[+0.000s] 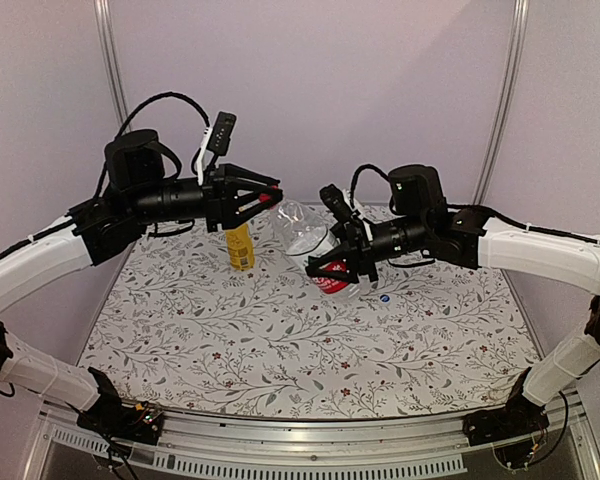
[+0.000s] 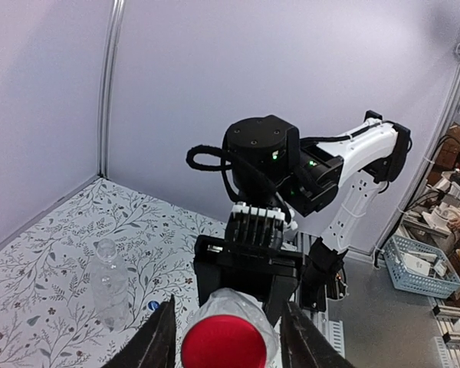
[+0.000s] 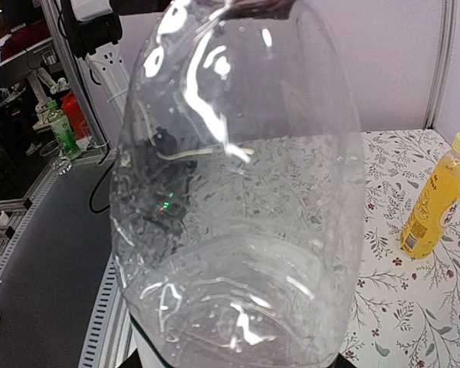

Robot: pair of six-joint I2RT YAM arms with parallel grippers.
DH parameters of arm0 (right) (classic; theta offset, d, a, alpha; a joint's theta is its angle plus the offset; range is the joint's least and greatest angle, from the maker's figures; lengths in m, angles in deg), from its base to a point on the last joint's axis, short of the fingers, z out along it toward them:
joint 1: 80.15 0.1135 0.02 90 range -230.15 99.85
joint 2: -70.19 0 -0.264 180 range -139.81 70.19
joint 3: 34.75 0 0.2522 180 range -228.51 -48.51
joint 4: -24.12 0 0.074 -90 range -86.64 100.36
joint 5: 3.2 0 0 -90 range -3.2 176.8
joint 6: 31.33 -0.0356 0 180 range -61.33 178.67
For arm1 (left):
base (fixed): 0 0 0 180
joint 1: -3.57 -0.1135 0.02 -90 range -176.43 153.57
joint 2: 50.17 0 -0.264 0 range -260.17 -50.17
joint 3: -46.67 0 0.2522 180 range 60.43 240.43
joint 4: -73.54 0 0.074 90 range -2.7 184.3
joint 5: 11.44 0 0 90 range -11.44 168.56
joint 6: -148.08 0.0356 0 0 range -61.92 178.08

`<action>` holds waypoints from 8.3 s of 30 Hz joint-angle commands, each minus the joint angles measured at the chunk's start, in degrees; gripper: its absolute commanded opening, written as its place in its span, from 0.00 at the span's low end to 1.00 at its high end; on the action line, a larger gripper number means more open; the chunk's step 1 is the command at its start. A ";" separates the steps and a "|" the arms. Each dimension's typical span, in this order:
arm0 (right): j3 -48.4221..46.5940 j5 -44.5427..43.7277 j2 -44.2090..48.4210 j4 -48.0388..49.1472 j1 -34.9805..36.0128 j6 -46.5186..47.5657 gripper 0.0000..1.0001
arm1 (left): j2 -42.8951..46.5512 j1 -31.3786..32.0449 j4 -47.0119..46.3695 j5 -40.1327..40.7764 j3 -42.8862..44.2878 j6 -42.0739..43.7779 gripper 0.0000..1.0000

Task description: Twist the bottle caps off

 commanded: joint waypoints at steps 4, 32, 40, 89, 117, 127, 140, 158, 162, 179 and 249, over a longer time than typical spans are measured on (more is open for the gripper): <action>0.35 -0.15 1.79 1.48 0.20 -0.42 0.34 | 2.05 -0.64 -1.98 -0.02 -0.31 -0.37 0.42; 0.10 0.09 1.73 2.01 0.20 -0.68 0.34 | 0.12 -0.72 -3.28 -1.50 -1.28 -1.06 0.44; 0.11 -1.21 1.63 2.06 0.20 -0.99 0.34 | 0.20 -0.70 -3.94 -1.75 -1.37 -2.08 0.32; -1.46 -13.43 1.65 -1.97 4.55 -0.38 0.31 | 1.99 -2.68 -2.61 -2.22 -0.55 0.46 0.91; 2.85 9.06 3.87 10.29 0.42 -7.21 0.31 | -1.93 -3.36 -15.79 -18.11 -1.37 -3.04 0.56; 2.69 8.01 2.86 10.19 0.39 -7.25 0.31 | -2.67 -3.24 -17.49 -19.21 -1.10 -4.63 0.50; 2.70 7.57 1.97 10.08 0.37 -7.40 0.31 | -2.68 -3.20 -18.74 -19.94 -1.02 -5.28 0.52; 2.56 6.93 1.23 9.57 0.42 -7.25 0.31 | -4.09 -2.55 -18.71 -20.49 0.46 -5.68 0.52; 2.67 6.84 1.22 9.48 0.38 -7.32 0.31 | -4.14 -2.53 -18.76 -20.47 0.57 -5.51 0.51; 2.56 6.57 0.69 8.95 0.38 -6.88 0.31 | -4.58 -2.51 -18.36 -20.65 1.29 -5.67 0.42; 4.03 3.91 3.29 8.77 1.16 -2.83 0.30 | 0.73 -1.64 -2.42 -14.71 4.06 7.09 0.75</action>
